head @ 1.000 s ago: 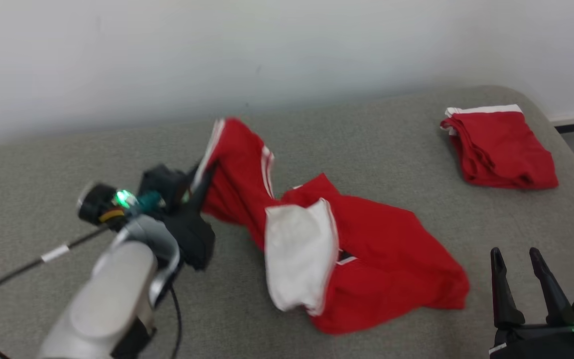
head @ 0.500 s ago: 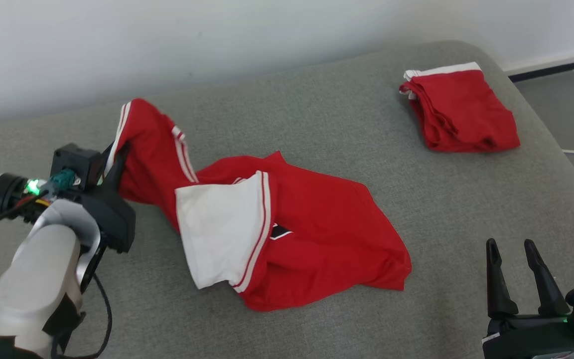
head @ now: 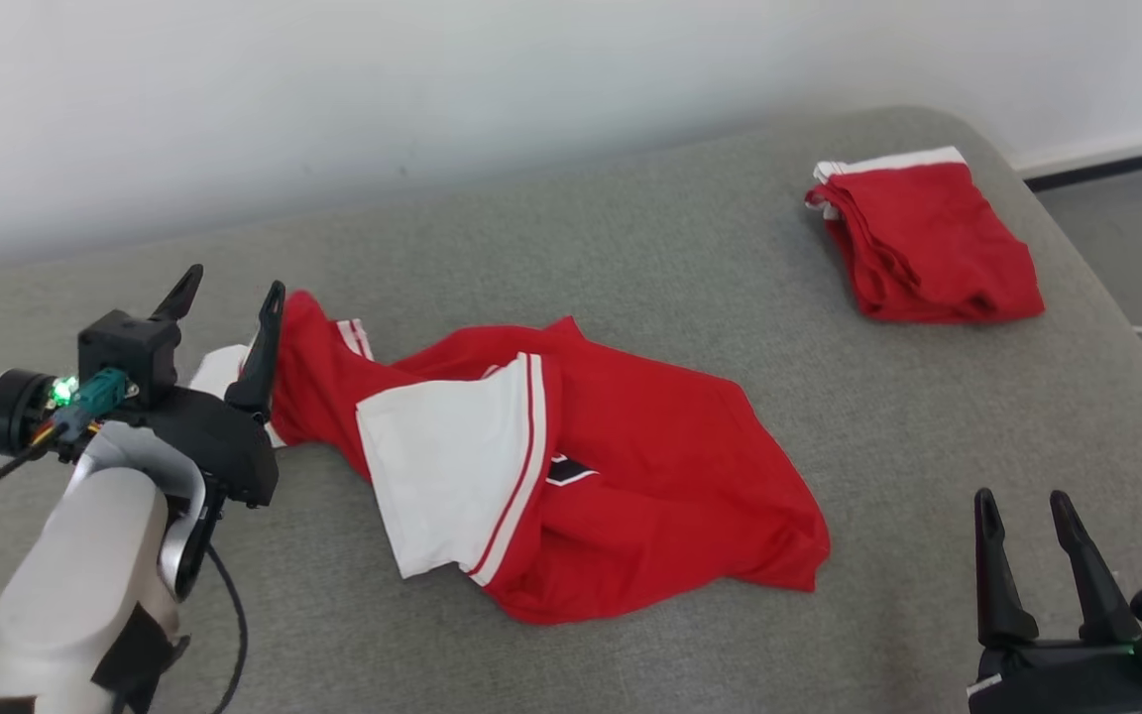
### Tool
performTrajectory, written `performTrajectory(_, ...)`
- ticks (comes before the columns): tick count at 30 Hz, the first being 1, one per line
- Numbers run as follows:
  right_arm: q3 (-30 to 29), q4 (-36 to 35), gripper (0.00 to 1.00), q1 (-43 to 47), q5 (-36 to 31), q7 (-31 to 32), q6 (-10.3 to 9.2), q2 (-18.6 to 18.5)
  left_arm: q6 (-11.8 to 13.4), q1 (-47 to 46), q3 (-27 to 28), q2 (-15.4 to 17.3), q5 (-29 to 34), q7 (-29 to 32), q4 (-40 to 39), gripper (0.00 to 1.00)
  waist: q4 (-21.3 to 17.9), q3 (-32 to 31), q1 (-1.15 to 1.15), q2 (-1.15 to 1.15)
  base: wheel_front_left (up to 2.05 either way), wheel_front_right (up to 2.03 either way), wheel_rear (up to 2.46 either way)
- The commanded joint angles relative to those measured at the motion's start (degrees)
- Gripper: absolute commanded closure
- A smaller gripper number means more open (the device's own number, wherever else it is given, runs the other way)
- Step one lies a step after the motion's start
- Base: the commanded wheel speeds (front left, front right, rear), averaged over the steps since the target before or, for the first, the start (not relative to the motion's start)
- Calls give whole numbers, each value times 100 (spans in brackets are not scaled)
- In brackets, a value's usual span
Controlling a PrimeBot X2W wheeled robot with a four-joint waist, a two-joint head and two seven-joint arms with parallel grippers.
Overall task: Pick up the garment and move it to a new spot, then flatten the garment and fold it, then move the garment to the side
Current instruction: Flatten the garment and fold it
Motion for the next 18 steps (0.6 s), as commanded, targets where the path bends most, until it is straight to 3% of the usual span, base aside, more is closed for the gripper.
performTrajectory(1, -24, -6, 0, 85, -4, -20, 7, -14, 58, 174, 97, 7, -77, -36, -194, 0, 293, -302, 0, -1, 0, 0, 0)
performTrajectory(11, -91, -174, 0, 385, -56, 24, 7, 30, 578, 1853, 886, -18, 162, -31, -2235, 0, 885, -748, 0, -1, 0, 0, 0)
performTrajectory(18, -200, -315, 0, 530, -108, 101, 7, 85, 859, 3005, 1270, -76, 290, -32, -3202, 0, 1182, -875, 0, -1, 0, 0, 0)
